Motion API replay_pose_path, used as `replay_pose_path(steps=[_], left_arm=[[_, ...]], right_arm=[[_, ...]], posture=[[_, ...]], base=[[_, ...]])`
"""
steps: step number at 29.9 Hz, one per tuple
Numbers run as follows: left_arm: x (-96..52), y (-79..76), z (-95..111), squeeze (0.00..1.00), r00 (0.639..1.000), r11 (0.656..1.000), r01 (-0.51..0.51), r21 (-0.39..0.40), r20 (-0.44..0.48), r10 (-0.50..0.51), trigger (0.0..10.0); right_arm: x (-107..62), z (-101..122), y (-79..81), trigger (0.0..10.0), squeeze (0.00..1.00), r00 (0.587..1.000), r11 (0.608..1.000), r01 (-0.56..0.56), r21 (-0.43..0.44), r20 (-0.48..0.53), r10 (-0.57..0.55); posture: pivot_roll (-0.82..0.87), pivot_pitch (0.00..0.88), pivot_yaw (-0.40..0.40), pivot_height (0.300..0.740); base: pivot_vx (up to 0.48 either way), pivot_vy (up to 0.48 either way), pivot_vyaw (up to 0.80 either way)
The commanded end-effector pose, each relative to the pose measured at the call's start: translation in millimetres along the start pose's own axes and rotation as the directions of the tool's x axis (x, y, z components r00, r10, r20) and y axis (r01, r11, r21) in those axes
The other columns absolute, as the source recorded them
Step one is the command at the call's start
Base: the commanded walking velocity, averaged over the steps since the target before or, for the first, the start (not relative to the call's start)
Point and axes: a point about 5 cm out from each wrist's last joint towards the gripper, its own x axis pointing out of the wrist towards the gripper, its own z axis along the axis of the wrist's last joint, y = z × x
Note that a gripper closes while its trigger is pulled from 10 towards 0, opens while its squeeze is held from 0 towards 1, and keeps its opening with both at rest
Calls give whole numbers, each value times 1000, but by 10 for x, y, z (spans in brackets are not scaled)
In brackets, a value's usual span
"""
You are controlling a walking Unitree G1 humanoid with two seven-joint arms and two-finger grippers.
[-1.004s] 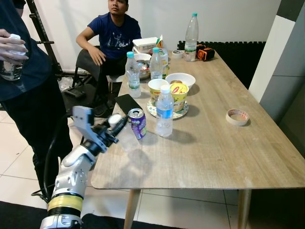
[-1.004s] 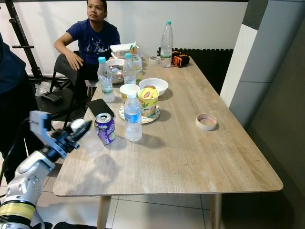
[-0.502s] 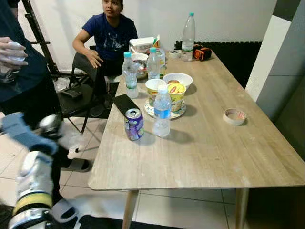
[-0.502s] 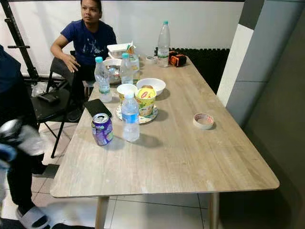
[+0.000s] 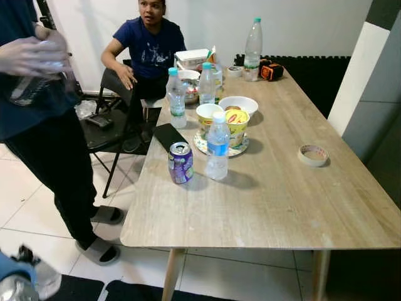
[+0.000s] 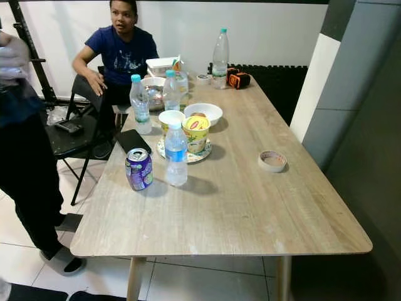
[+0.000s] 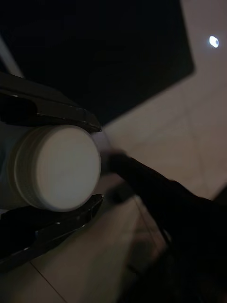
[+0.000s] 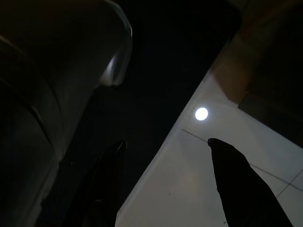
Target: Restocking fridge
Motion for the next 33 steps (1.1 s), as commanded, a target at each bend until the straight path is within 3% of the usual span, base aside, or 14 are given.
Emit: replay_pose_path(steps=[1,2,5,6,10,12,14,17,20,23,33], left_arm=[[-148,86,-438,0,987,999,-47,21,-154,49,10000],[-148,86,-438,0,987,999,-47,21,-154,49,10000],[-366,178,-871,0,950,997,-77,19,-301,79,10000],[-366,178,-871,0,950,997,-77,19,-301,79,10000],[-800,355,-1457,0,848,988,-132,75,-508,152,10000],[-858,370,-1521,0,834,988,-130,85,-529,155,10000],[-1040,400,-1711,0,789,988,-114,109,-595,156,10000],[-1136,383,-1811,0,765,989,-84,124,-628,143,10000],[-1147,360,-1828,0,763,990,-65,125,-634,130,10000],[-1107,137,-1851,0,763,986,83,142,-646,29,10000],[-1021,-15,-1805,0,771,984,121,132,-637,-9,10000]], right_arm=[[0,-9,7,10000,0,1000,1000,1,4,0,-1],[0,-9,7,10000,0,1000,1000,1,4,0,-1],[0,-15,5,10000,0,1000,1000,3,4,-3,-3],[0,-15,5,10000,0,1000,1000,3,4,-3,-3],[-4,-19,-9,10000,0,1000,1000,8,19,2,-8],[-4,-21,-12,10000,0,1000,1000,7,17,1,-7],[-8,-31,-25,10000,0,1000,1000,8,17,-2,-8],[-11,-43,-34,10000,0,1000,1000,7,18,-7,-7],[-12,-47,-35,10000,0,1000,1000,7,18,-8,-7],[-14,-60,-40,10000,0,1000,1000,7,9,-14,-7],[-16,-30,-79,10000,0,1000,1000,19,-9,-14,-19]], posture=[[-64,5,22,740],[-64,5,22,740],[-70,12,26,740],[-70,12,26,740],[-76,14,20,740],[-78,13,19,740],[-80,10,16,740],[-77,10,13,740],[-77,10,13,740],[-74,10,10,740],[-72,2,3,740]], base=[[0,0,0],[0,0,0],[0,0,0],[0,0,0],[0,0,0],[0,0,0],[0,0,0],[0,0,0],[0,0,0],[0,0,0],[-121,0,0]])
